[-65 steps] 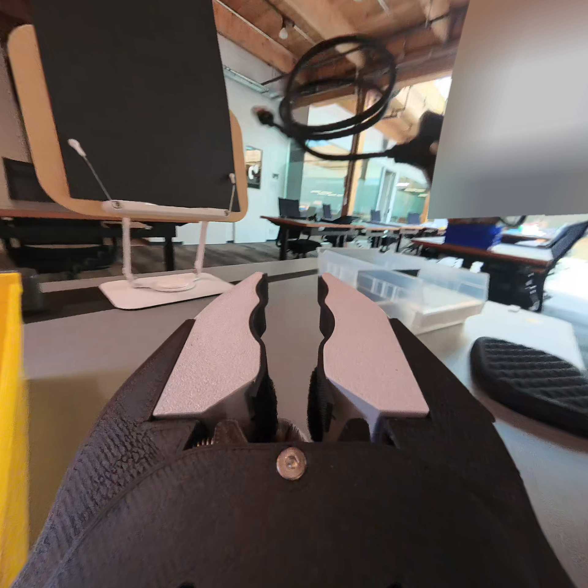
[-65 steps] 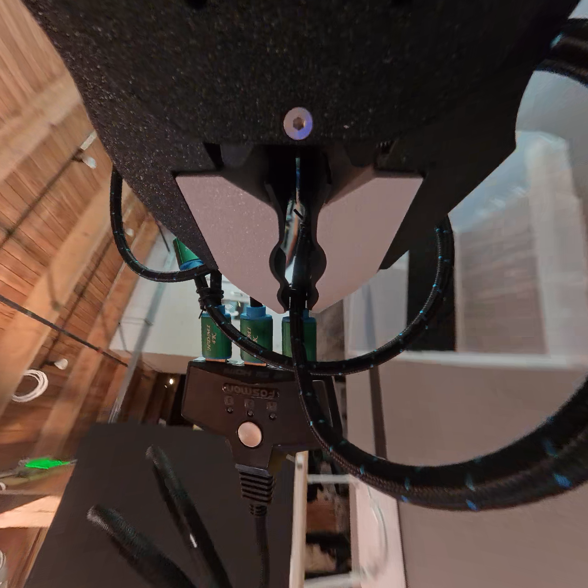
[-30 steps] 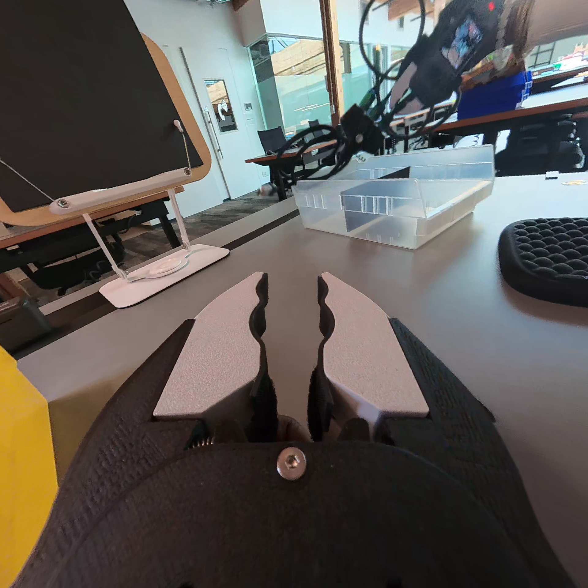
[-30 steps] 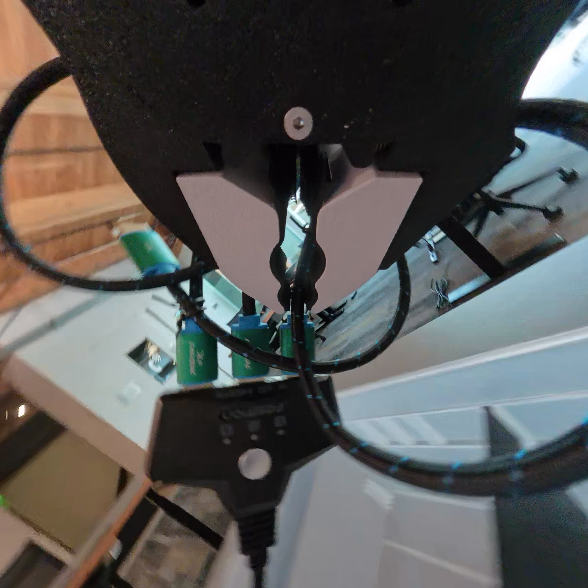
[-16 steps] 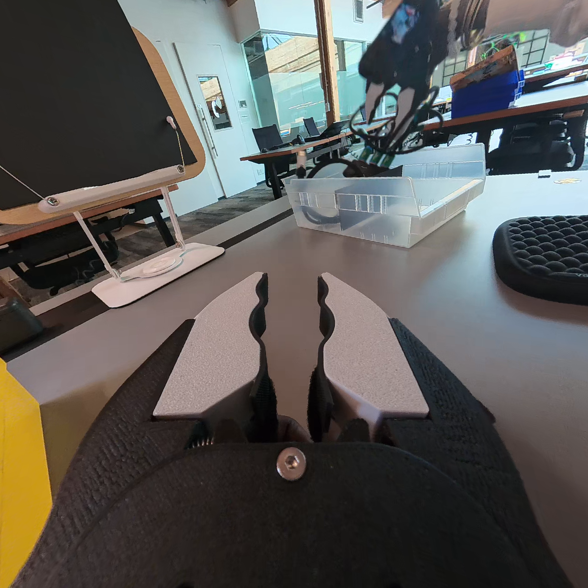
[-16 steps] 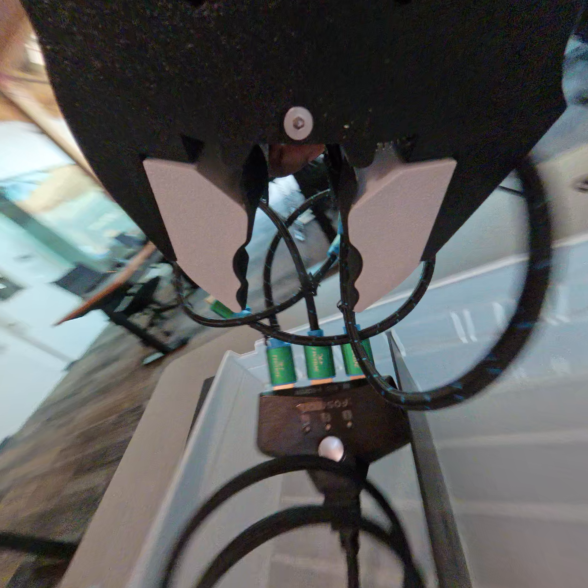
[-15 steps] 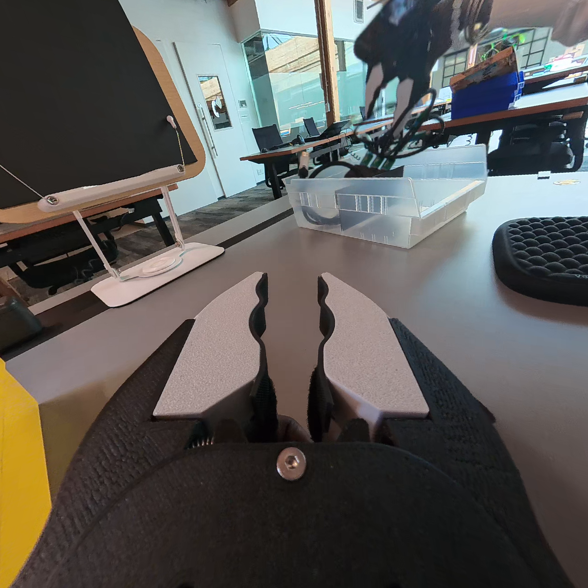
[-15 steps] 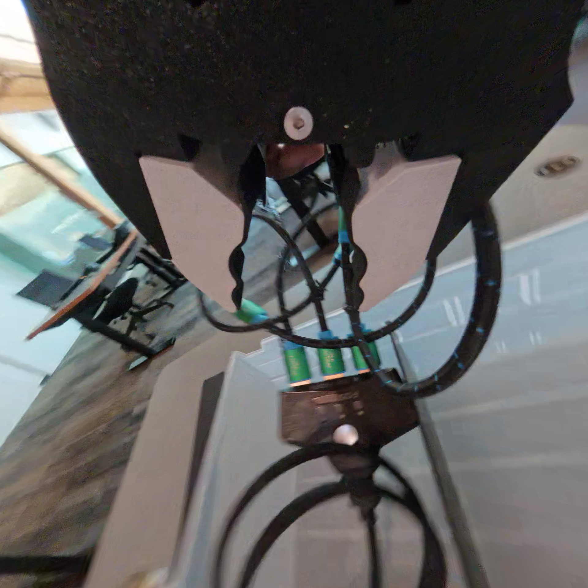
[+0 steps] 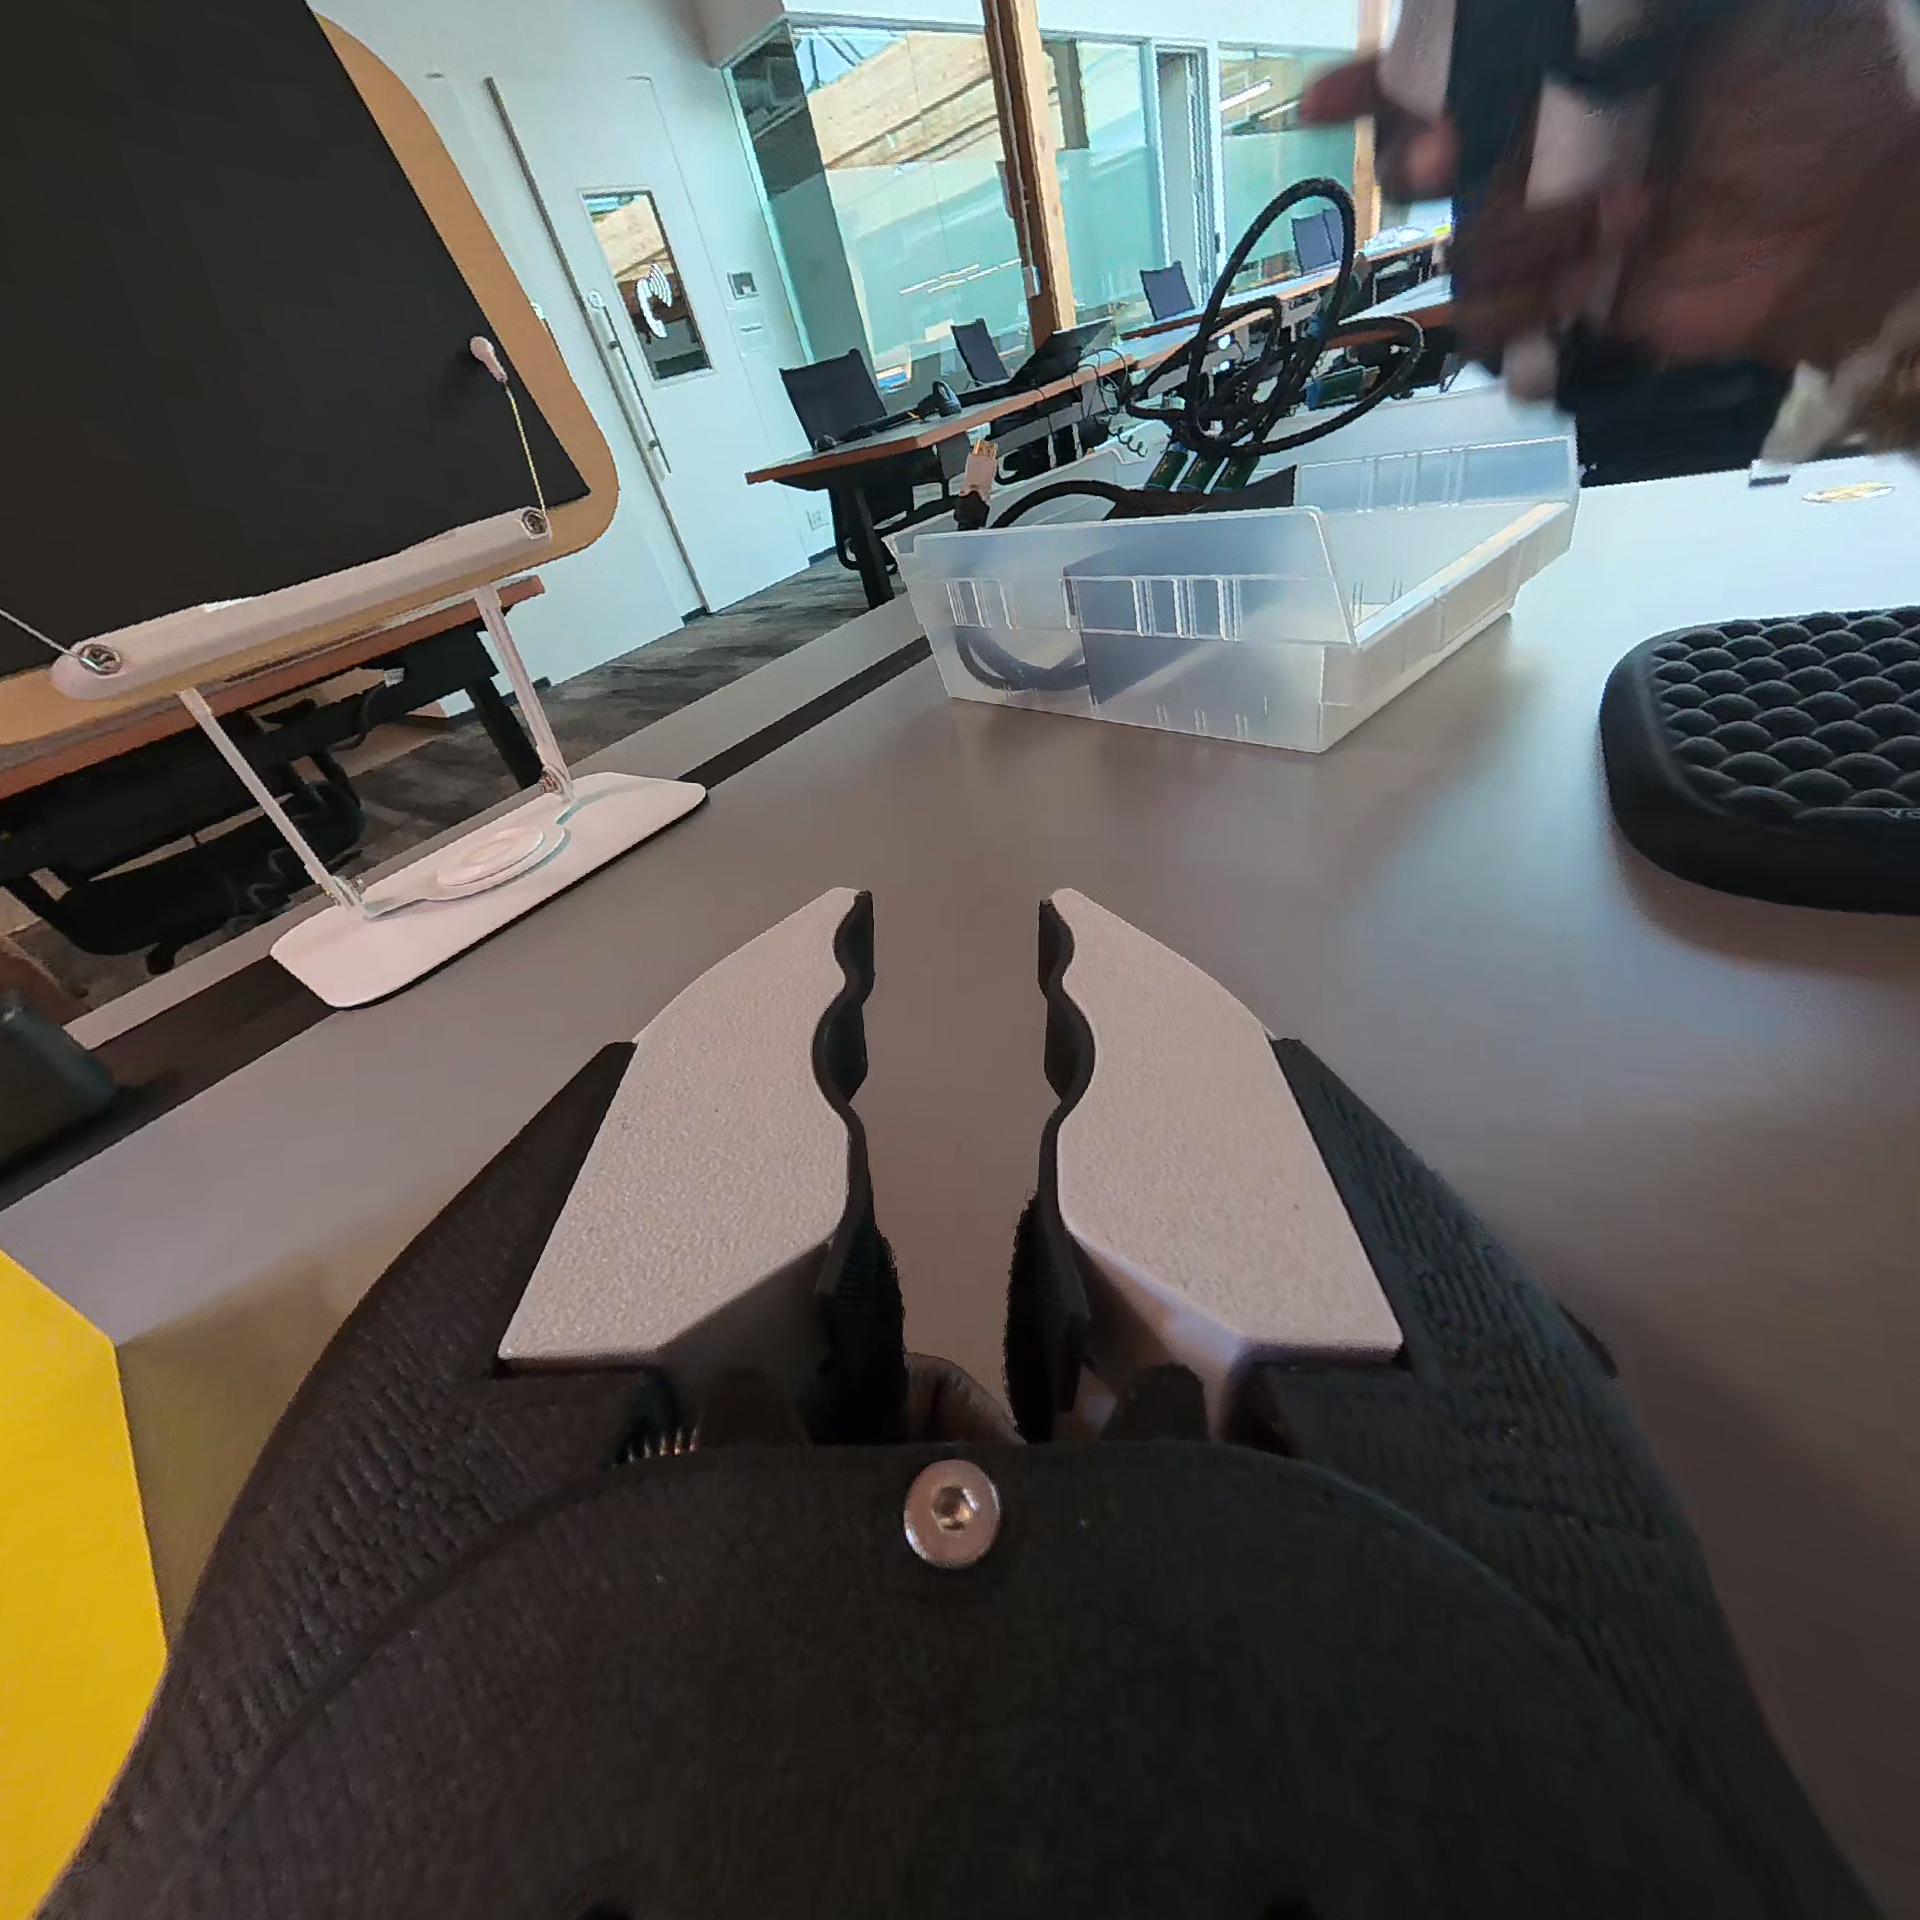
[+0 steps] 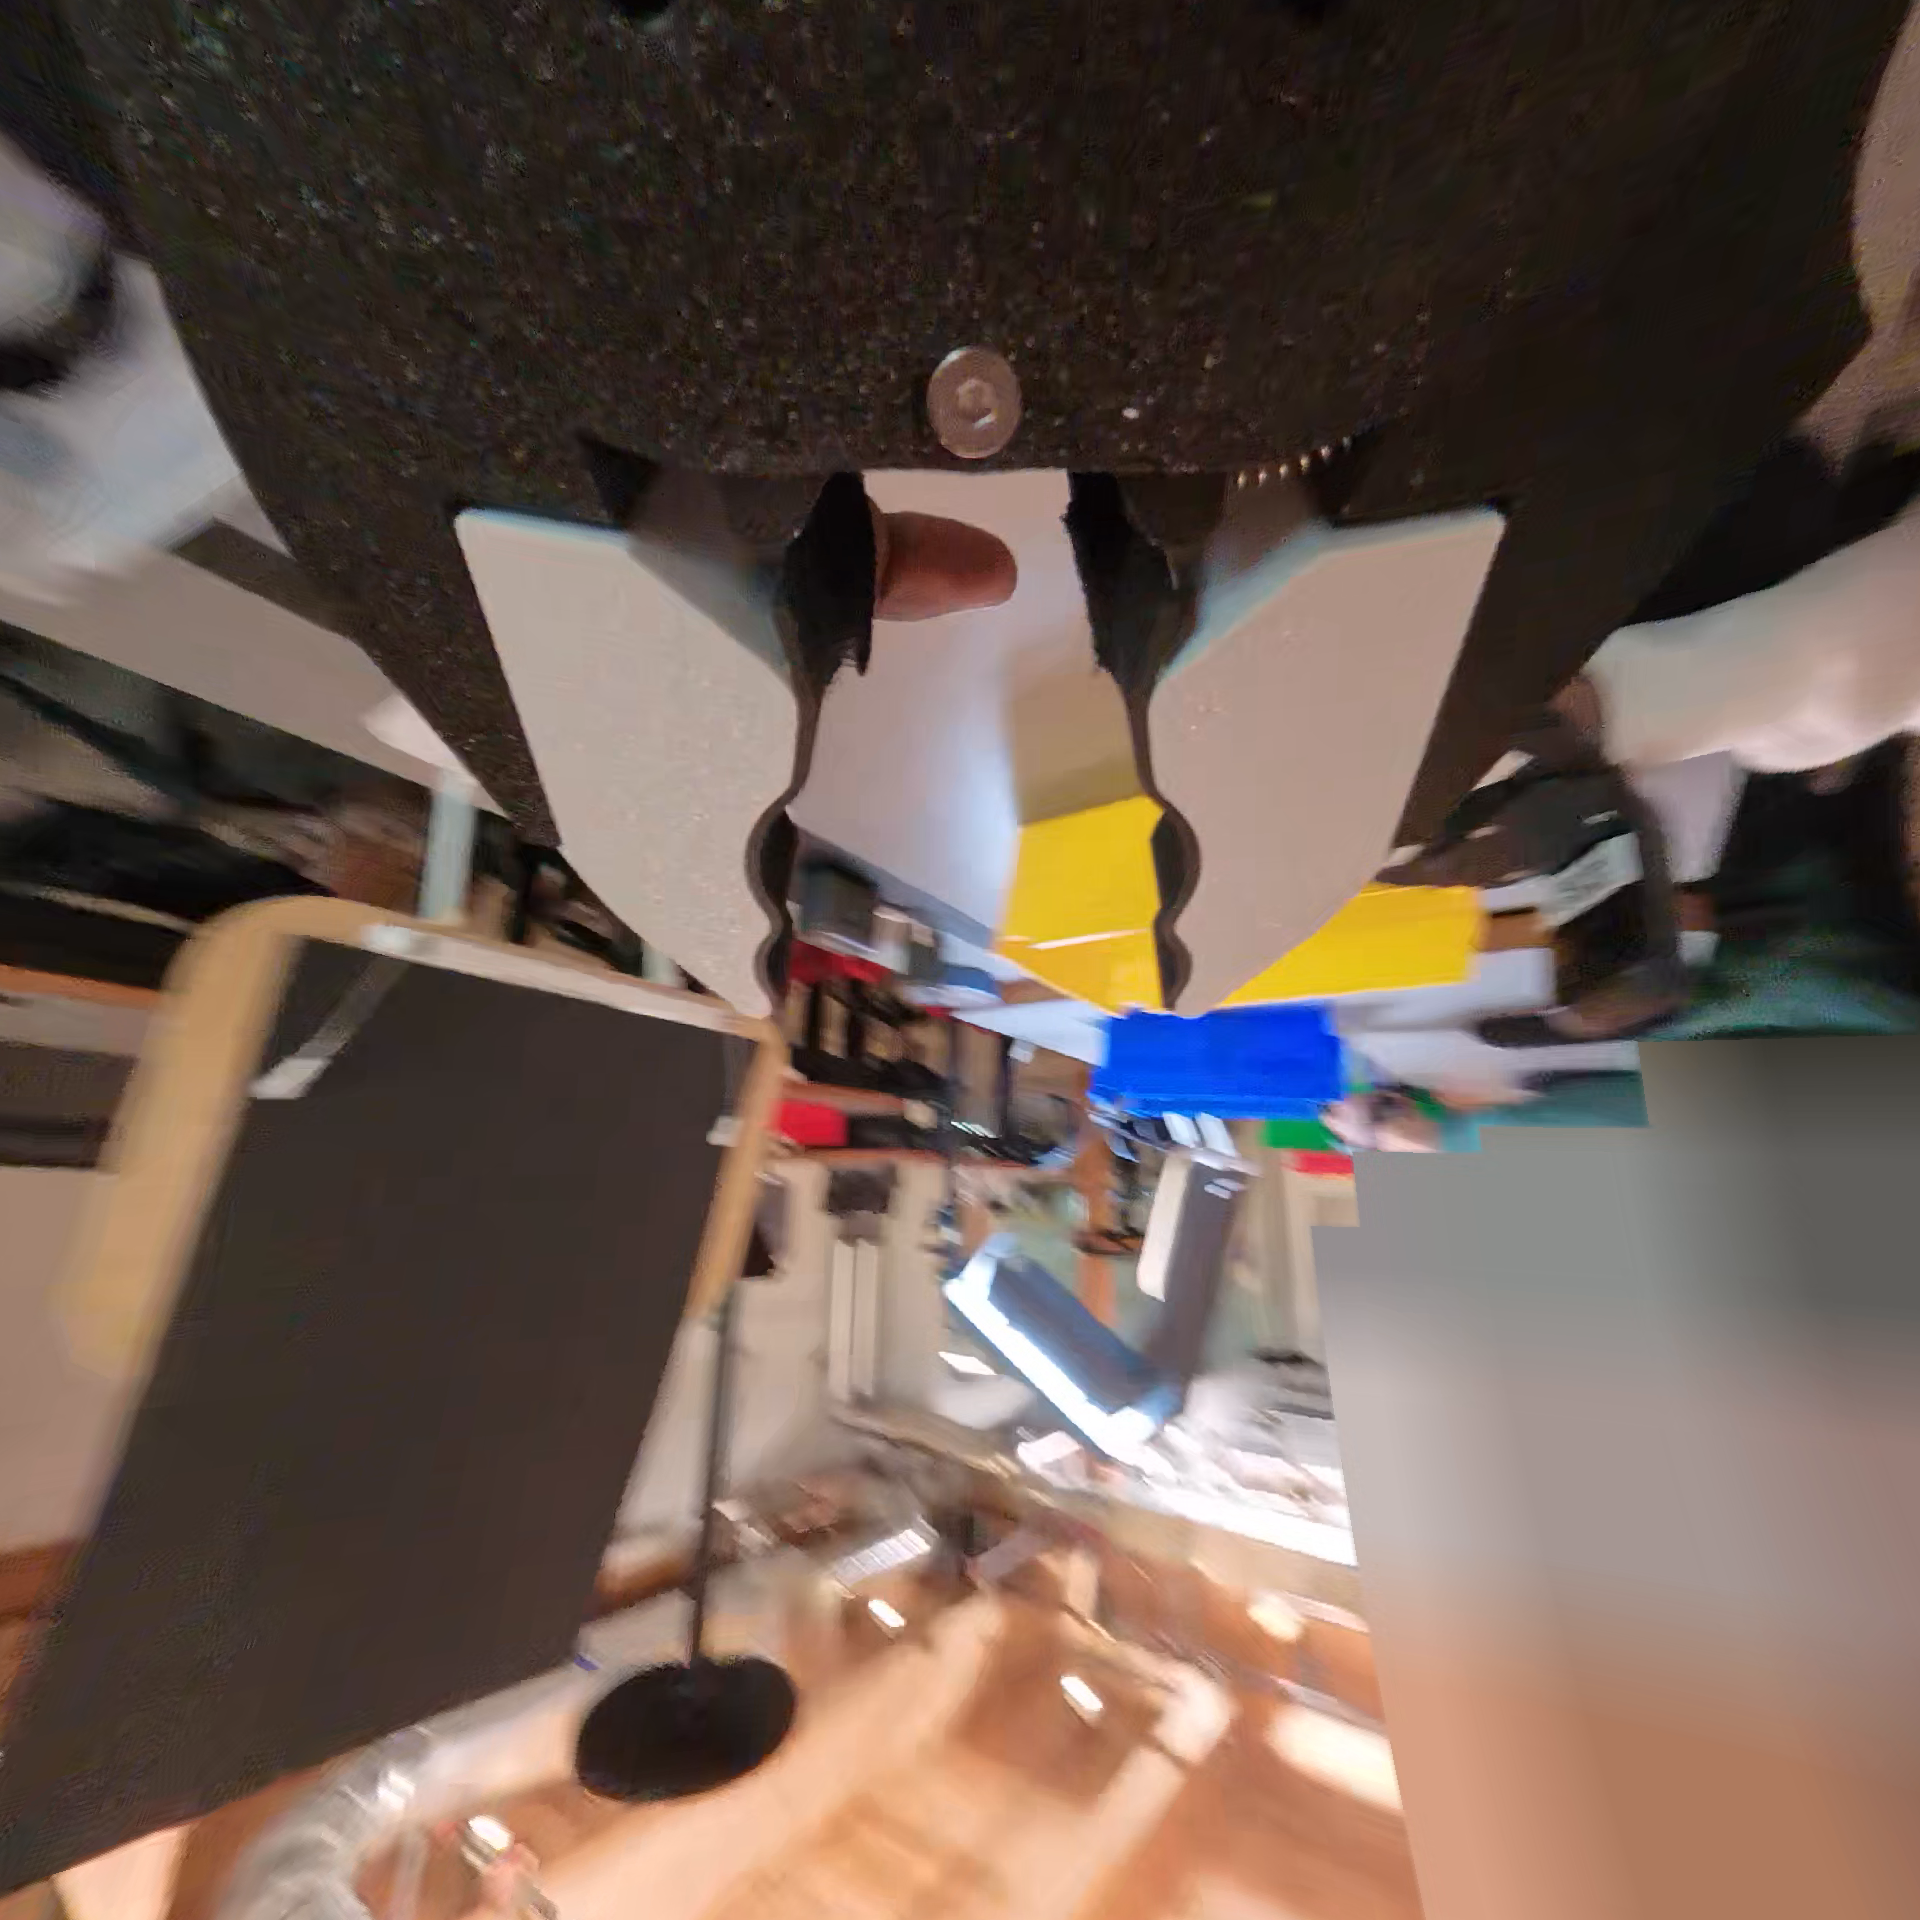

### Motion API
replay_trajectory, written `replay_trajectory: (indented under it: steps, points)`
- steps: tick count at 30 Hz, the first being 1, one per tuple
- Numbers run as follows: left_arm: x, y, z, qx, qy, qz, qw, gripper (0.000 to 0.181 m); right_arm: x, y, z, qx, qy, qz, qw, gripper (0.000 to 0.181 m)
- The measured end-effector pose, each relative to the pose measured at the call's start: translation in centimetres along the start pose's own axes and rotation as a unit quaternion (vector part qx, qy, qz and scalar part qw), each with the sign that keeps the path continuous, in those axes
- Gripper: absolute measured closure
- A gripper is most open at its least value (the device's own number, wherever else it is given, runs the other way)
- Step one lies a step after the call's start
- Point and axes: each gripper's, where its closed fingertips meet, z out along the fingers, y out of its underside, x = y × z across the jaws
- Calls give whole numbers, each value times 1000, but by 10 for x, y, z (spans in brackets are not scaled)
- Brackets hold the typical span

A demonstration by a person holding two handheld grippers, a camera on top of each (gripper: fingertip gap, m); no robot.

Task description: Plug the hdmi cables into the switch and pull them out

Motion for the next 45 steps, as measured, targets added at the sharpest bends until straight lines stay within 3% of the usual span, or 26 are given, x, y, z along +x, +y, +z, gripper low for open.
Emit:
replay_trajectory:
  steps: [4, 6, 8, 12, 14, 16, 18, 20, 22, 25, 28, 31, 33, 36, 38, 41, 45]
  points:
    - [4, 0, -1, 3, 7, 13, 1000, 151, -50, 65, 5, 35, -64, 5, 997, 133]
    - [6, -2, -1, 6, 11, 20, 1000, 151, -73, 75, 12, -15, -118, -63, 991, 132]
    - [9, -8, -2, 15, 22, 13, 1000, 151, -75, 92, 19, -51, -120, -97, 987, 133]
    - [3, -58, -27, 66, 32, -16, 997, 150, -89, 128, 22, -124, -153, -55, 979, 130]
    - [-16, -88, -54, 92, 3, -4, 996, 150, -94, 137, 22, -141, -160, -81, 974, 130]
    - [-48, -99, -84, 71, -49, 23, 996, 150, -99, 147, 22, -169, -173, -98, 965, 130]
    - [-95, -83, -111, -23, -130, 19, 991, 150, -100, 158, 21, -200, -175, -114, 957, 129]
    - [-137, -44, -134, -160, -165, -2, 973, 149, -98, 165, 19, -220, -171, -133, 951, 129]
    - [-163, -3, -148, -291, -121, -11, 949, 141, -97, 170, 18, -233, -169, -139, 948, 129]
    - [-195, 38, -157, -415, -71, -37, 906, 142, -98, 171, 17, -236, -171, -139, 947, 129]
    - [-180, 61, -166, -519, 24, -67, 852, 142, -95, 173, 16, -243, -164, -152, 944, 130]
    - [-162, 87, -167, -572, 69, -53, 815, 126, -87, 177, 14, -256, -151, -165, 940, 130]
    - [-154, 107, -167, -600, 70, -54, 795, 112, -84, 177, 14, -256, -144, -164, 942, 130]
    - [-151, 140, -172, -637, 46, -34, 769, 106, -83, 176, 14, -252, -144, -162, 943, 131]
    - [-157, 142, -170, -631, 19, -36, 775, 116, -85, 177, 14, -253, -146, -167, 942, 131]
    - [-172, 146, -174, -629, -10, -15, 777, 162, -85, 180, 13, -260, -149, -177, 937, 131]
    - [-171, 146, -175, -620, 5, -23, 784, 163, -83, 178, 13, -256, -142, -186, 938, 132]
